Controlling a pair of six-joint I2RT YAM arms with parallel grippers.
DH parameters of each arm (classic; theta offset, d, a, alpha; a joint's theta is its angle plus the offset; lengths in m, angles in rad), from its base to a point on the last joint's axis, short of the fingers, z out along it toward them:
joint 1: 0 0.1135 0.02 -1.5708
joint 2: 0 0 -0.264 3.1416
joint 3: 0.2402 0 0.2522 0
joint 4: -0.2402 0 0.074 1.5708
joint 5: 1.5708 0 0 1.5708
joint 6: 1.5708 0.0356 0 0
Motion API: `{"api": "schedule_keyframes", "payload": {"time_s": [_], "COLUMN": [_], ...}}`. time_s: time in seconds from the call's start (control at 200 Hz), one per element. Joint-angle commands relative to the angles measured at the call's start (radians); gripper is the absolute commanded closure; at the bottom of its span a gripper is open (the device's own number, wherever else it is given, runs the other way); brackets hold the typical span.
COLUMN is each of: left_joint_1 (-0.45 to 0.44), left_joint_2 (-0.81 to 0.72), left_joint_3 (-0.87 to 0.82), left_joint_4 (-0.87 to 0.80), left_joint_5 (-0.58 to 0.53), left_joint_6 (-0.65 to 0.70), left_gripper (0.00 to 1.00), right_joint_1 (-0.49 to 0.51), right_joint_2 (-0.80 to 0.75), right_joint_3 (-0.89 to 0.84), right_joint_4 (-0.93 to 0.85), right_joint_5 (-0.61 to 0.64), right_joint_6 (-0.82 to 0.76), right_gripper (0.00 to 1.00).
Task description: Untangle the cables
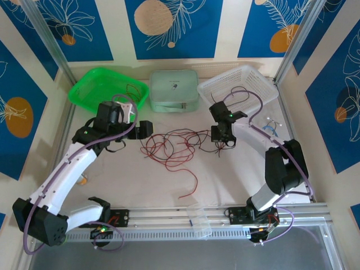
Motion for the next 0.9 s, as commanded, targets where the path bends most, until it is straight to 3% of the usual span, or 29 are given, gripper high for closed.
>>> {"api": "schedule_keyframes", "payload": {"time_s": [0.0, 0.335, 0.595, 0.745, 0.89], "left_joint_1": [-0.010, -0.023, -0.070, -0.152, -0.244], "left_joint_2": [-0.014, 0.012, 0.011, 0.048, 0.134], "left_joint_3": [-0.009, -0.025, 0.030, 0.035, -0.074], "left_joint_4": [0.021, 0.037, 0.090, 0.190, 0.420], "left_joint_5": [0.017, 0.051, 0.133, 0.163, 0.204], "left_joint_6": [-0.015, -0.022, 0.022, 0.114, 0.222], "left_gripper": [0.07, 0.11, 0.12, 0.12, 0.11], "right_joint_1": [-0.003, -0.013, -0.066, -0.110, -0.142], "right_joint_2": [-0.110, -0.273, -0.291, -0.299, -0.313], "right_joint_3": [0.078, 0.346, 0.453, 0.462, 0.466], "right_joint_4": [-0.036, -0.200, -0.199, -0.156, -0.103], "right_joint_5": [-0.034, -0.227, -0.542, -0.690, -0.784], "right_joint_6": [-0.047, -0.118, -0.090, -0.020, 0.066], "right_gripper": [1.00, 1.00, 1.00, 1.00, 1.00]}}
